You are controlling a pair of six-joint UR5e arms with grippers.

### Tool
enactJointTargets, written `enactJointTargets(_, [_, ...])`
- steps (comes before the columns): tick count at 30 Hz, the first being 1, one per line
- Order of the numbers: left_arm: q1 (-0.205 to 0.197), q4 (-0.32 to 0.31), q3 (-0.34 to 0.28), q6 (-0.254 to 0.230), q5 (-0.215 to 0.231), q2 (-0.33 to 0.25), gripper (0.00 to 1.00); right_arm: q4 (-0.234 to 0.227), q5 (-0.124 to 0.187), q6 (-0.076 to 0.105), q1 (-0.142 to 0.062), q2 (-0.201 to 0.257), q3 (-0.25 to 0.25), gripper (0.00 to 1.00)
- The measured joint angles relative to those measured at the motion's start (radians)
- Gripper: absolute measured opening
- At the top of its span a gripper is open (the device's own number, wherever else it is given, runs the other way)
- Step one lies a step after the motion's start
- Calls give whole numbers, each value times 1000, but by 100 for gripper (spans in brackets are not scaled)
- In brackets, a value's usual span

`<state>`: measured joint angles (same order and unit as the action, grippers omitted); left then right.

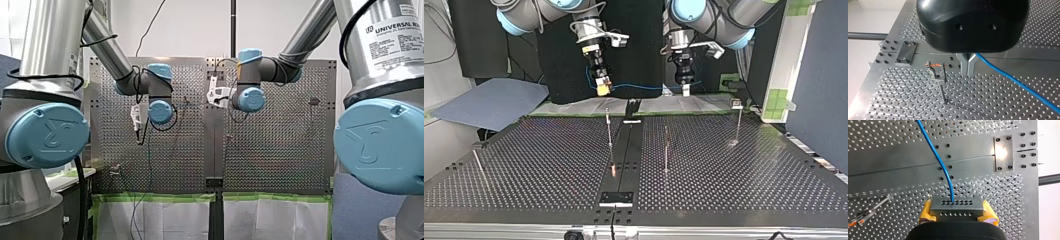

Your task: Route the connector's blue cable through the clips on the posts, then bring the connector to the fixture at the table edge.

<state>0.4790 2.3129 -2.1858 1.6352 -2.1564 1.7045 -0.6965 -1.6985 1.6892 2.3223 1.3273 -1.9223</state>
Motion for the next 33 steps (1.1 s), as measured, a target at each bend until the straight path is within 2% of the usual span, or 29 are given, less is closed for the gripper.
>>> enactJointTargets(9, [-36,4,25,1,49,6,0,-26,9,0,-15,-66,25,0])
enactJointTargets(14, [-62,13,44,5,76,9,0,-33,25,2,-26,-103,39,0])
enactJointTargets(22, [-132,34,53,7,146,12,0,-26,64,5,-53,-113,63,0])
enactJointTargets(29, [-188,41,62,7,202,12,0,-26,105,23,-85,-115,82,0])
enactJointTargets(33, [-220,45,81,7,233,12,0,-23,130,25,-101,-116,93,0])
